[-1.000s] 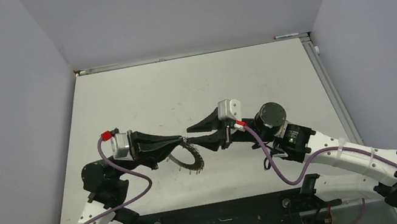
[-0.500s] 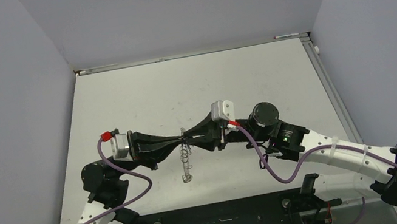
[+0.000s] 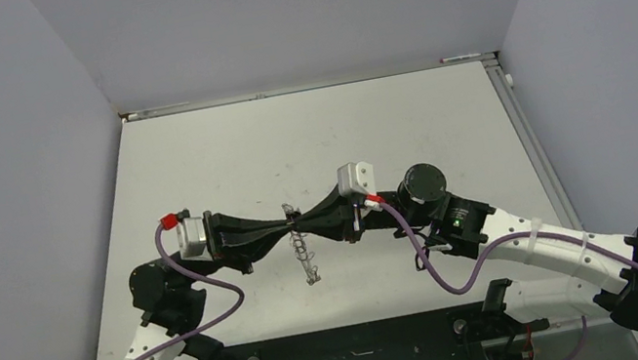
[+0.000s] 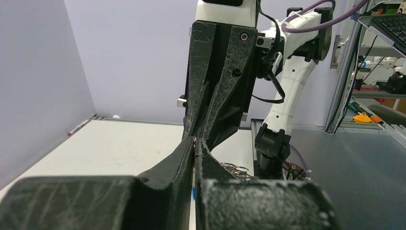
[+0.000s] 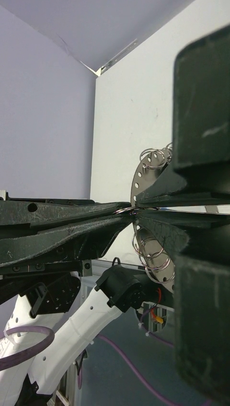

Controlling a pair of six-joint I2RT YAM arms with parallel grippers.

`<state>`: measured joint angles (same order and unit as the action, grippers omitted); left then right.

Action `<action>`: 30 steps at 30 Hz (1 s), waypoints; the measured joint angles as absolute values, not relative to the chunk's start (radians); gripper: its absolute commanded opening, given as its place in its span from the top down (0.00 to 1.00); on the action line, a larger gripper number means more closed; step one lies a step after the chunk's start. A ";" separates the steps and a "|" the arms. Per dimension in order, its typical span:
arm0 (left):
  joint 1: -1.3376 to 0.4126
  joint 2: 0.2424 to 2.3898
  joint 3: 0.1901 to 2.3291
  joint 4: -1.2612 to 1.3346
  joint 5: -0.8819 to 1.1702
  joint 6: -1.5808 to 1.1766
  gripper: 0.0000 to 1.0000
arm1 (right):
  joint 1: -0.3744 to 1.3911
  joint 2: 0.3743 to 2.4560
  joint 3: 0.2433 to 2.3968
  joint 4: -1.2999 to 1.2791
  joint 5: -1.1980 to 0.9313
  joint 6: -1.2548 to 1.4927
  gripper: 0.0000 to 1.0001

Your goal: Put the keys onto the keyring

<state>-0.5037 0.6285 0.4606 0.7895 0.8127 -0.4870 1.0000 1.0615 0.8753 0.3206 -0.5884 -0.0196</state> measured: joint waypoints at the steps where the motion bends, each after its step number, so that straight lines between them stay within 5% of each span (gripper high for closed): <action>1: -0.504 0.628 0.461 0.791 0.814 -0.487 1.00 | 1.000 1.062 0.875 0.323 -0.591 -0.020 0.95; 20: -0.504 0.611 0.461 0.770 0.797 -0.447 0.81 | 0.994 1.064 0.875 0.316 -0.617 -0.060 0.95; 30: -0.504 0.559 0.485 0.556 0.791 -0.277 0.54 | 0.994 1.064 0.896 0.209 -0.590 -0.113 0.95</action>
<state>-0.5037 0.5591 0.4850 0.5564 0.7910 -0.2771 0.9943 1.0641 0.8955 0.2092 -0.5903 -0.1135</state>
